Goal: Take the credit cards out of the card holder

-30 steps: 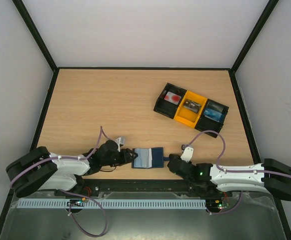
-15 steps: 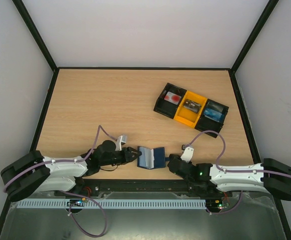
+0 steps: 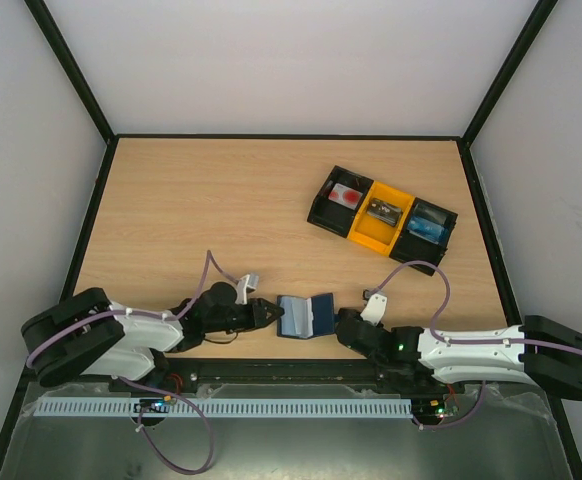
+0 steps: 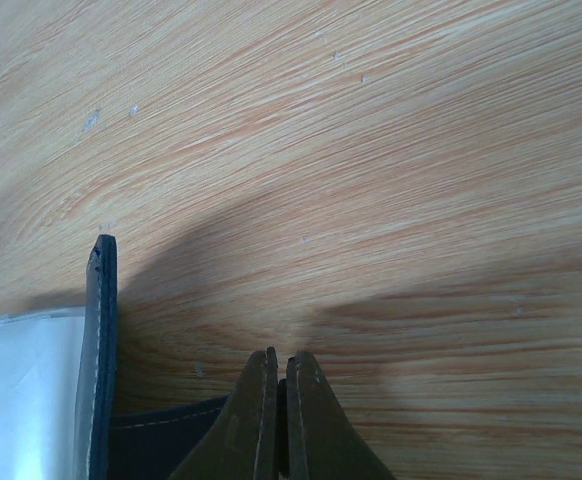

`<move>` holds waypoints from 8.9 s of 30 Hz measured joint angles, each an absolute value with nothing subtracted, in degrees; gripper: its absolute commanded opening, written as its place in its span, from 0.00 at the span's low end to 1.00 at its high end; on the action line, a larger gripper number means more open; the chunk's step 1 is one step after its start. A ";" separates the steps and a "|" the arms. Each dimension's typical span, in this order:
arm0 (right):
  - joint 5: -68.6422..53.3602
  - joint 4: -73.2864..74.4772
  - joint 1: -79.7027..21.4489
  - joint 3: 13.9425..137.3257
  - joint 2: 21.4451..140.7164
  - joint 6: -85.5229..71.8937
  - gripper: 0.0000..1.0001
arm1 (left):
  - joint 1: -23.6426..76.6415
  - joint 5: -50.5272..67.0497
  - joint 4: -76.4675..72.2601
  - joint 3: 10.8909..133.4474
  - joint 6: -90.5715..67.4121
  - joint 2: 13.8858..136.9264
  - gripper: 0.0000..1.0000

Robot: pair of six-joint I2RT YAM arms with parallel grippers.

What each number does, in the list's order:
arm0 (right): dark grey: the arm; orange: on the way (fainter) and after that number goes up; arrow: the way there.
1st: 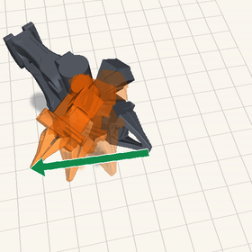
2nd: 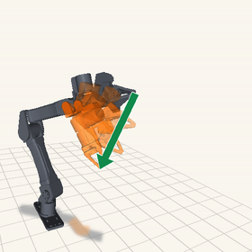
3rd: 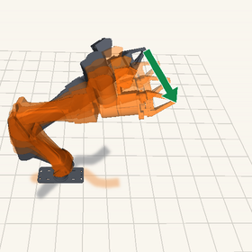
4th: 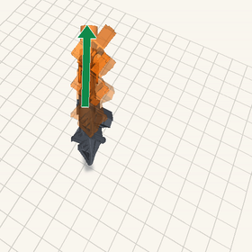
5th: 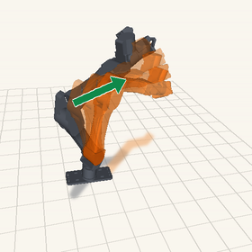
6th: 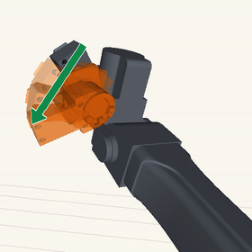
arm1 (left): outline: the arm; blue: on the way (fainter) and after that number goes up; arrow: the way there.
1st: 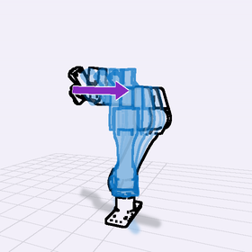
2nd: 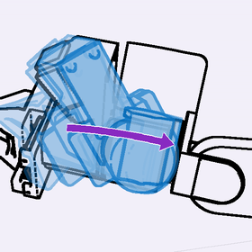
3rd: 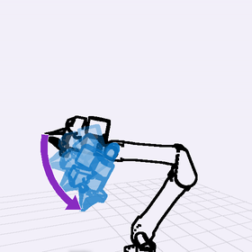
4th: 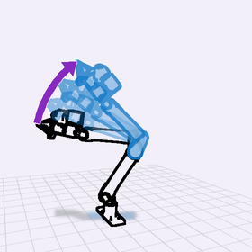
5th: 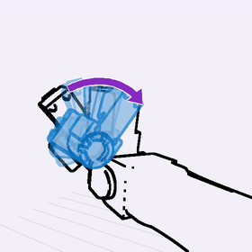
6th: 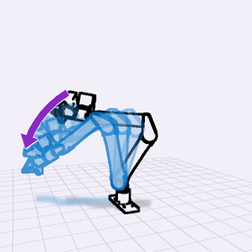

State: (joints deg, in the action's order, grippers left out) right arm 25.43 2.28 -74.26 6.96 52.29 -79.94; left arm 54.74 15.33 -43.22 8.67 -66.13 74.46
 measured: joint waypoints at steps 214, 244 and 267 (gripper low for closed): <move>2.15 -18.52 -75.02 21.67 76.12 -62.04 0.48 | 57.01 7.64 -16.97 11.92 -67.05 57.71 0.03; 10.63 -4.14 -75.29 19.81 65.89 -62.76 0.47 | 57.10 7.27 -17.23 11.92 -67.35 57.71 0.03; 1.41 -17.52 -75.29 20.43 73.93 -60.20 0.63 | 57.10 7.29 -17.23 11.92 -67.35 57.74 0.03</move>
